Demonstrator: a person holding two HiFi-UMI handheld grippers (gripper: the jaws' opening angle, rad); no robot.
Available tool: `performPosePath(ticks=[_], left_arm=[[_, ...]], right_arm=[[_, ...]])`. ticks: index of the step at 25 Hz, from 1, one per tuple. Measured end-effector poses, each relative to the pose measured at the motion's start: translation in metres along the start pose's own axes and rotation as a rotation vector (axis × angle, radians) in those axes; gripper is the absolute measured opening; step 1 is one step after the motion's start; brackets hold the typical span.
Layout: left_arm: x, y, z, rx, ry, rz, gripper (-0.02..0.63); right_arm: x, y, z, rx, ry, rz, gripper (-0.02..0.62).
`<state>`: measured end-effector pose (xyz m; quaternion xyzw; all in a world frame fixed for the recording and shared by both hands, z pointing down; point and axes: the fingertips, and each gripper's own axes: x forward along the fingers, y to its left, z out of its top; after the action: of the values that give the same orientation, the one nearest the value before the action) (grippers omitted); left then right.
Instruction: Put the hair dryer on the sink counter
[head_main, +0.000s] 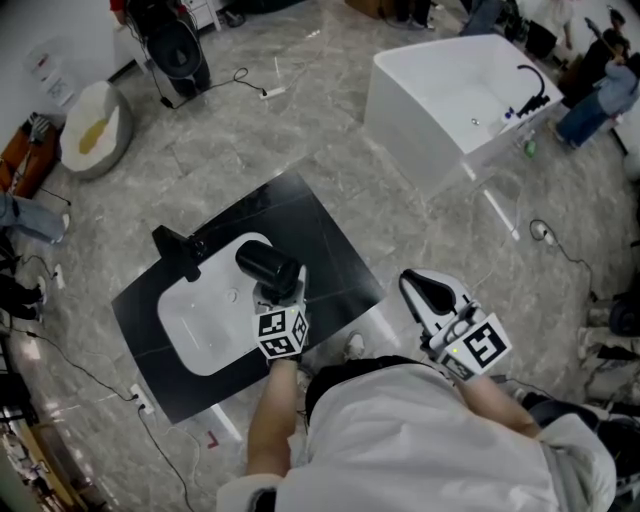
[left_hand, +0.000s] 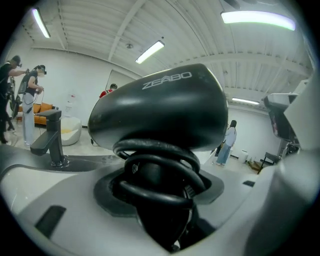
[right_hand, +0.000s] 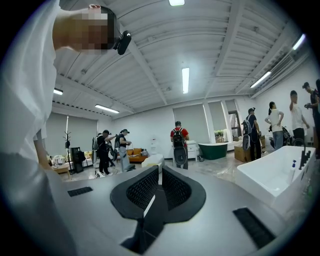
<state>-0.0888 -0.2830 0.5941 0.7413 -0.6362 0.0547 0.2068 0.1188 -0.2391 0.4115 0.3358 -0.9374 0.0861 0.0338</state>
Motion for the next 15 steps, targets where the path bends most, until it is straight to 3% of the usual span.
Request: performPosePath(ticks=[15], left_arm=[[0.051, 0.019, -0.045, 0.032, 0.238, 0.025, 0.272]], right_arm=[[-0.001, -0.006, -0.003, 0.022, -0.007, 0.004, 0.046]])
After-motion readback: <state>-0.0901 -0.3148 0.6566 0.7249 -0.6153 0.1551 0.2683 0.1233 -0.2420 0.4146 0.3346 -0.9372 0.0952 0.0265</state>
